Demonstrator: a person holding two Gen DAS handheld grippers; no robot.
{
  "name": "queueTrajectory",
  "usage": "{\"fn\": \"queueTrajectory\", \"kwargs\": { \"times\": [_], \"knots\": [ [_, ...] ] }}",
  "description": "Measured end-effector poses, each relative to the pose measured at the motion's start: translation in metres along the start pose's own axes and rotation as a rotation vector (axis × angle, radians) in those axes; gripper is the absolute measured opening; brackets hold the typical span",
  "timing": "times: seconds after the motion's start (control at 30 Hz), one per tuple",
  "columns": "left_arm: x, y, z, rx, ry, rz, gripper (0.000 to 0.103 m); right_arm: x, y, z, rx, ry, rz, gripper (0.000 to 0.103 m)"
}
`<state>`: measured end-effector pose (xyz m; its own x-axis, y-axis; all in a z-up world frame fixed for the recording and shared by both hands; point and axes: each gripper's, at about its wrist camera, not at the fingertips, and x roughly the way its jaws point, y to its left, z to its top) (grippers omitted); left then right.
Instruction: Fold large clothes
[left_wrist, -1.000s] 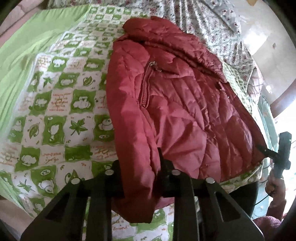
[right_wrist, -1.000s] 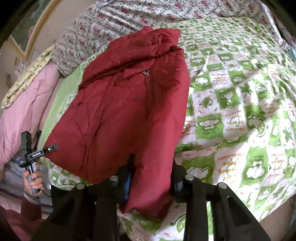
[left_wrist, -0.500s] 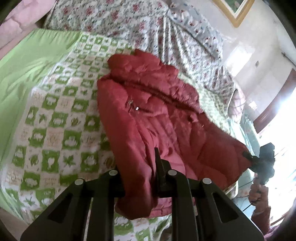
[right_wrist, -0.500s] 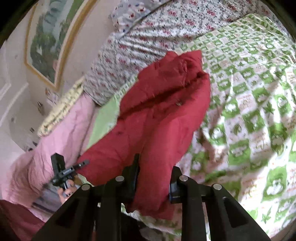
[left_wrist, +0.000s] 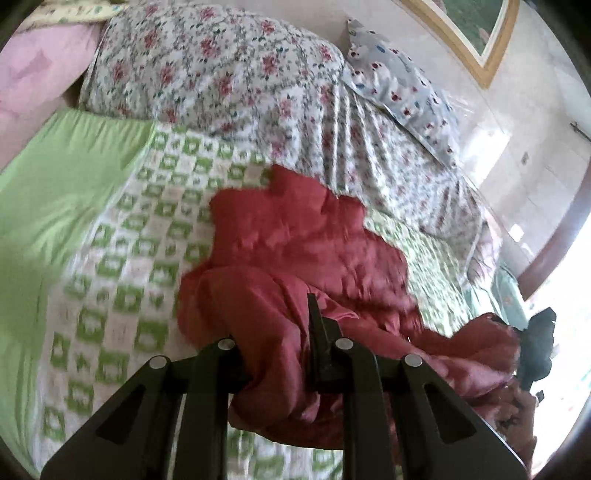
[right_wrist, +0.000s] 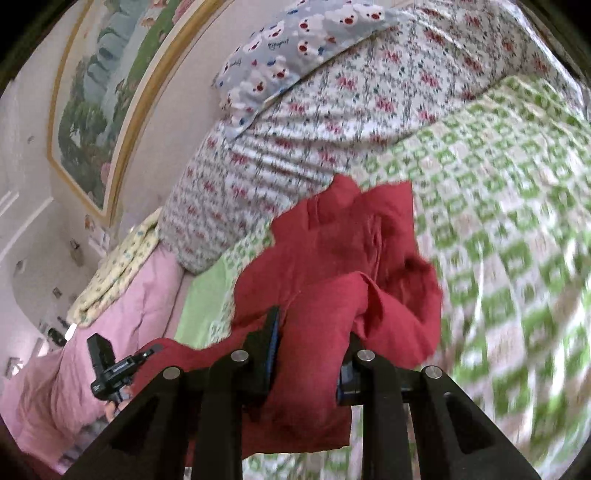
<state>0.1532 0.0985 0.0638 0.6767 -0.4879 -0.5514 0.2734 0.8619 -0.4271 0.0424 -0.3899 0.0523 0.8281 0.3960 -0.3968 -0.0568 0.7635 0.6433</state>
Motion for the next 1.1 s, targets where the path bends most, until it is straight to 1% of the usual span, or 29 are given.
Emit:
{"fn": "queueTrajectory", "kwargs": {
  "times": [0.07, 0.2, 0.3, 0.43, 0.6, 0.67, 0.77, 0.93, 1.03, 1.1],
  "knots": [
    [0.014, -0.005, 0.020, 0.007, -0.012, 0.022, 0.017, 0.012, 0.003, 0.017, -0.004, -0.017, -0.017, 0.022],
    [0.043, -0.009, 0.059, -0.010, -0.010, 0.036, 0.017, 0.038, 0.008, 0.048, -0.027, -0.051, -0.055, 0.022],
    [0.067, -0.009, 0.081, -0.019, -0.004, 0.058, 0.017, 0.060, 0.004, 0.069, -0.018, -0.065, -0.091, 0.022],
    [0.103, -0.002, 0.102, -0.034, 0.010, 0.094, 0.018, 0.089, -0.007, 0.094, 0.010, -0.087, -0.140, 0.023],
    [0.152, 0.010, 0.122, -0.047, 0.044, 0.150, 0.018, 0.126, -0.029, 0.117, 0.057, -0.094, -0.201, 0.023],
    [0.170, 0.018, 0.128, -0.072, 0.062, 0.156, 0.019, 0.140, -0.042, 0.124, 0.082, -0.093, -0.218, 0.024],
    [0.198, 0.029, 0.134, -0.102, 0.083, 0.152, 0.020, 0.161, -0.059, 0.130, 0.104, -0.083, -0.241, 0.024],
    [0.249, 0.038, 0.137, -0.105, 0.105, 0.203, 0.021, 0.195, -0.080, 0.136, 0.116, -0.081, -0.288, 0.024],
    [0.271, 0.045, 0.138, -0.134, 0.106, 0.220, 0.021, 0.218, -0.092, 0.138, 0.100, -0.079, -0.328, 0.025],
    [0.284, 0.046, 0.139, -0.131, 0.109, 0.241, 0.022, 0.235, -0.101, 0.136, 0.085, -0.068, -0.355, 0.025]
  ]
}}
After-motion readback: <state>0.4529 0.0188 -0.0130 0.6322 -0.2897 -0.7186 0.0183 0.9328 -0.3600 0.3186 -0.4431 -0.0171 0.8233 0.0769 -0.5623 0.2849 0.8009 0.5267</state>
